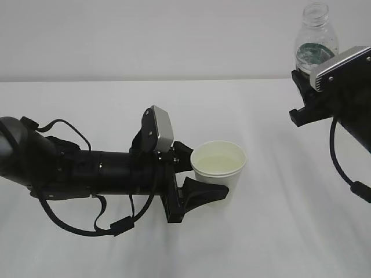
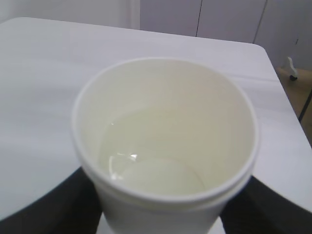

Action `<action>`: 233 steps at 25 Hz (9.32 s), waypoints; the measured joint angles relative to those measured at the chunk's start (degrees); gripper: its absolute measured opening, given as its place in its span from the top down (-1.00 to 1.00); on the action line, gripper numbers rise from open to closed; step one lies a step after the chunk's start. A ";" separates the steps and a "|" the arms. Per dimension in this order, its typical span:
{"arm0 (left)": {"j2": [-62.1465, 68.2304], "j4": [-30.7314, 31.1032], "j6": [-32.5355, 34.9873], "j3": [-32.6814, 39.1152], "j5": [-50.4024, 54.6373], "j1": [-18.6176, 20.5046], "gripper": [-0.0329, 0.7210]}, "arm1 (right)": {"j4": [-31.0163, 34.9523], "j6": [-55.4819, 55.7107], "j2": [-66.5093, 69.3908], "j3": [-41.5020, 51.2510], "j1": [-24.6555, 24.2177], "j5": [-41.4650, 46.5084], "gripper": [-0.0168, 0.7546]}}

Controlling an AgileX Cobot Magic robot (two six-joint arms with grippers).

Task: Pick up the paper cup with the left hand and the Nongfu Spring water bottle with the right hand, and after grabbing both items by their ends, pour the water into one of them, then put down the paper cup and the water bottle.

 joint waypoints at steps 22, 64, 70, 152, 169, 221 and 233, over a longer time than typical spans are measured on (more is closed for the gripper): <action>0.00 0.00 0.00 0.00 0.04 0.00 -0.38 | 5.78 11.45 0.00 0.00 0.00 0.77 -0.10; 0.00 -15.95 8.34 0.10 -0.62 0.00 -0.38 | 9.85 17.45 0.00 0.00 0.00 6.69 -0.10; 0.00 -20.94 10.49 0.10 -1.73 0.00 -0.38 | 9.85 17.45 0.00 0.00 0.00 6.81 -0.10; 0.00 -33.55 12.03 0.34 -0.25 32.04 -0.37 | 10.14 17.84 0.00 0.00 0.00 7.74 -0.09; 6.15 -38.03 12.47 0.34 -1.25 32.16 -0.36 | 10.14 18.08 0.00 0.00 0.00 7.74 -0.09; 10.44 -48.66 19.78 4.87 -6.18 32.16 -0.70 | 10.18 19.39 0.00 0.00 0.00 8.12 -0.09; 3.16 -46.73 19.78 12.90 -6.18 32.16 -0.70 | 10.27 19.80 0.00 0.00 0.00 8.20 -0.09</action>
